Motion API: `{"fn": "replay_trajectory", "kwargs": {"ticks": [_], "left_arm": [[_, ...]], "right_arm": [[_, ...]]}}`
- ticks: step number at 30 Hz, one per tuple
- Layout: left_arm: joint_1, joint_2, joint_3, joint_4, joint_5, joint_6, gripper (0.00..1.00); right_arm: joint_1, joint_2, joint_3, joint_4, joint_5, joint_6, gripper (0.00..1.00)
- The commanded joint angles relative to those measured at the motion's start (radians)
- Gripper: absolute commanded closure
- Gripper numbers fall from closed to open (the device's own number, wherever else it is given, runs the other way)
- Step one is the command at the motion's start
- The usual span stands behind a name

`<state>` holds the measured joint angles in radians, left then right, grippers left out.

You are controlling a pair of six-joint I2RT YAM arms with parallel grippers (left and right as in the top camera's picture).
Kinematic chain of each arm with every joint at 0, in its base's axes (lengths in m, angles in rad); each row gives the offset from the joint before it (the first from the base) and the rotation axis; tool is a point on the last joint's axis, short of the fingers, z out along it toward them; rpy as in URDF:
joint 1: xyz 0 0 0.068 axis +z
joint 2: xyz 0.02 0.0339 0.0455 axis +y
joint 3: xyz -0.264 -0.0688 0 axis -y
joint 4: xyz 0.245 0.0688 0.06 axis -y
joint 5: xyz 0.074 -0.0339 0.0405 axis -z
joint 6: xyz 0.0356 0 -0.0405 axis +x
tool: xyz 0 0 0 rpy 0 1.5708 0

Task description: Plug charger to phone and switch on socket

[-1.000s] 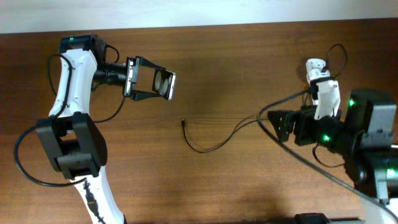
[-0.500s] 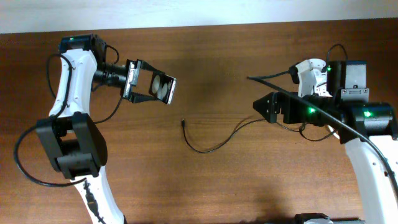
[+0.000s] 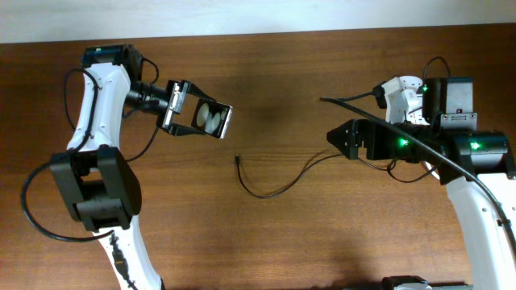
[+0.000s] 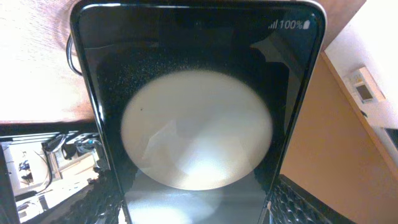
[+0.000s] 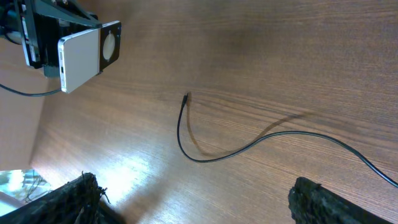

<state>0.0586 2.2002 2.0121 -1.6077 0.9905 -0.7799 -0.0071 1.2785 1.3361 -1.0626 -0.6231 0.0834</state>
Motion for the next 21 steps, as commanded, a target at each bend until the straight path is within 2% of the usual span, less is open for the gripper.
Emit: {"fn": "replay_trajectory", "kwargs": {"ticks": [1,7,10,13,18,21], "left_arm": [[-0.002,-0.007,0.023,-0.002,-0.052,-0.074,1.00],[-0.068,-0.007,0.023,0.098,-0.232,-0.255,1.00],[-0.091,-0.007,0.023,0.131,-0.241,-0.268,1.00],[-0.118,-0.007,0.023,0.142,-0.325,-0.334,1.00],[-0.155,-0.007,0.023,0.198,-0.334,-0.380,1.00],[-0.166,-0.007,0.023,0.202,-0.334,-0.380,1.00]], "right_arm": [[0.000,0.008,0.010,0.004,-0.018,0.001,0.00],[0.001,0.041,0.010,0.004,-0.043,0.004,0.00],[0.001,0.051,0.010,0.004,-0.043,0.006,0.00],[0.001,0.079,0.009,0.049,-0.047,0.187,0.00],[0.023,0.117,0.008,0.071,-0.048,0.293,0.01],[0.093,0.121,0.008,0.132,-0.045,0.364,0.08]]}}
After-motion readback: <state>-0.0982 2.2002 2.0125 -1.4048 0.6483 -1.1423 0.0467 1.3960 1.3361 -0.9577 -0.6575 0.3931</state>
